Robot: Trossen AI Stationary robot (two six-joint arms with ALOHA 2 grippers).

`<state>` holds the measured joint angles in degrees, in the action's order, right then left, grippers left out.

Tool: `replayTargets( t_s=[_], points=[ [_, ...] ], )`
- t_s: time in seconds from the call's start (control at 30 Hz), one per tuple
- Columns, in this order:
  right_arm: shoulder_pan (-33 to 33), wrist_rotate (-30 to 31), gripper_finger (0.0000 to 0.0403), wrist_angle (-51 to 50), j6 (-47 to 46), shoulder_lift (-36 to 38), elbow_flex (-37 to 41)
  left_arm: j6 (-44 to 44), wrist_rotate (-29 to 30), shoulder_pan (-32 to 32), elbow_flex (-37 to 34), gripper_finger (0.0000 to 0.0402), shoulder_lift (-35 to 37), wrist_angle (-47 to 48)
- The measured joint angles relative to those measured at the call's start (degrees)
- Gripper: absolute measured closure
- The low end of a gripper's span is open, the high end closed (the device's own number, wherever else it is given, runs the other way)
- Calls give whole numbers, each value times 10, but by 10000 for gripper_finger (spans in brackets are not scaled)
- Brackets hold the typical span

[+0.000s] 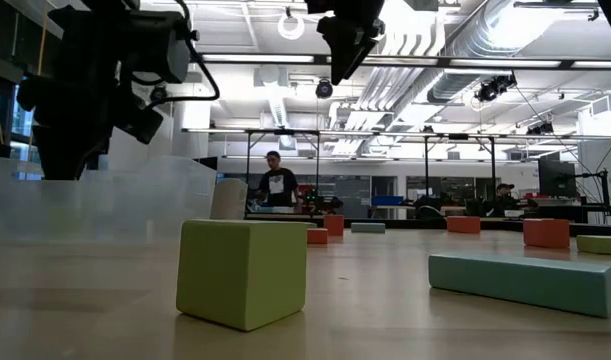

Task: Sort & place blocks by color
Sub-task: Put the green block into the top transparent bin, then put the blue block into the bottom transparent bin

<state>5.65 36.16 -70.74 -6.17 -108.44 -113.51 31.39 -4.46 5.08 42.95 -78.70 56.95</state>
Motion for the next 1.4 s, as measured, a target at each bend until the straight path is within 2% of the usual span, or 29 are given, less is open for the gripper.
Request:
replayTargets(
  t_s=[0.2,0.57,0.77,0.97,1.13,1.4],
  points=[
    [0,0,160,0,0,0,0,13,0,0,0,386,0,-5],
    [0,0,160,1,-8,0,0,7,-3,2,2,326,0,-2],
    [0,0,160,0,-16,0,0,-24,16,2,48,301,-1,43],
    [0,-5,160,-19,-43,0,0,-63,44,2,105,302,-1,92],
    [-9,-32,160,-75,-78,5,0,-97,90,2,144,302,-1,97],
    [-33,-83,160,-159,-162,5,0,-155,234,20,218,302,0,92]
  ],
)
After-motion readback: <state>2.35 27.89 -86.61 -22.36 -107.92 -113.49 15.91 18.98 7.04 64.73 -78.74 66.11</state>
